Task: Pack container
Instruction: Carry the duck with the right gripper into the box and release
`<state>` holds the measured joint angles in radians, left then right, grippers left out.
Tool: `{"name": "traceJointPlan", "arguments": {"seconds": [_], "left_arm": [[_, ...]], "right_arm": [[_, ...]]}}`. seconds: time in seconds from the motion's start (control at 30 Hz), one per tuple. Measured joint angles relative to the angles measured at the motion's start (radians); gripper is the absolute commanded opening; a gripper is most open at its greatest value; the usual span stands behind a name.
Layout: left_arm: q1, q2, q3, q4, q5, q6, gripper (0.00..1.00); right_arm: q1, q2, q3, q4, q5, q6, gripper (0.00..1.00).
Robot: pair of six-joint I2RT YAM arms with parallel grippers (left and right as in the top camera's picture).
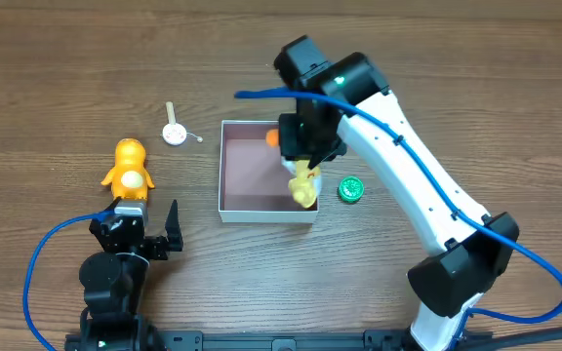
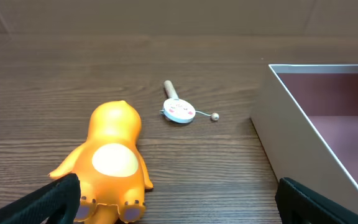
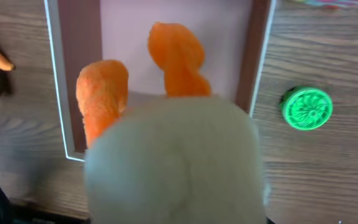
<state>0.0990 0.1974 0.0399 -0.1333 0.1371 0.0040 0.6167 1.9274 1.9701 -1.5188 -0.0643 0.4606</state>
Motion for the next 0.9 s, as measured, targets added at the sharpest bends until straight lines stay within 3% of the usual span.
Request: {"name": "traceJointPlan", "arguments": {"seconds": [0.17, 0.4, 0.5, 0.9], "left_arm": [[0.0, 0.0, 0.0, 0.0, 0.0, 0.0, 1.0], [0.0, 0.0, 0.0, 0.0, 0.0, 0.0, 1.0], [0.0, 0.0, 0.0, 0.0, 0.0, 0.0, 1.0], [0.0, 0.0, 0.0, 0.0, 0.0, 0.0, 1.0]], "right_arm": [[0.044, -0.003, -0.02, 0.111, 0.057, 0.101, 0.25], [0.025, -0.006, -0.212, 0.253, 0.092, 0.132, 0.3], [0.025, -0.006, -0.277, 0.284, 0.098, 0.138, 0.37], [0.025, -0.004, -0.307, 0.349, 0.112, 0.142, 0.44]]}}
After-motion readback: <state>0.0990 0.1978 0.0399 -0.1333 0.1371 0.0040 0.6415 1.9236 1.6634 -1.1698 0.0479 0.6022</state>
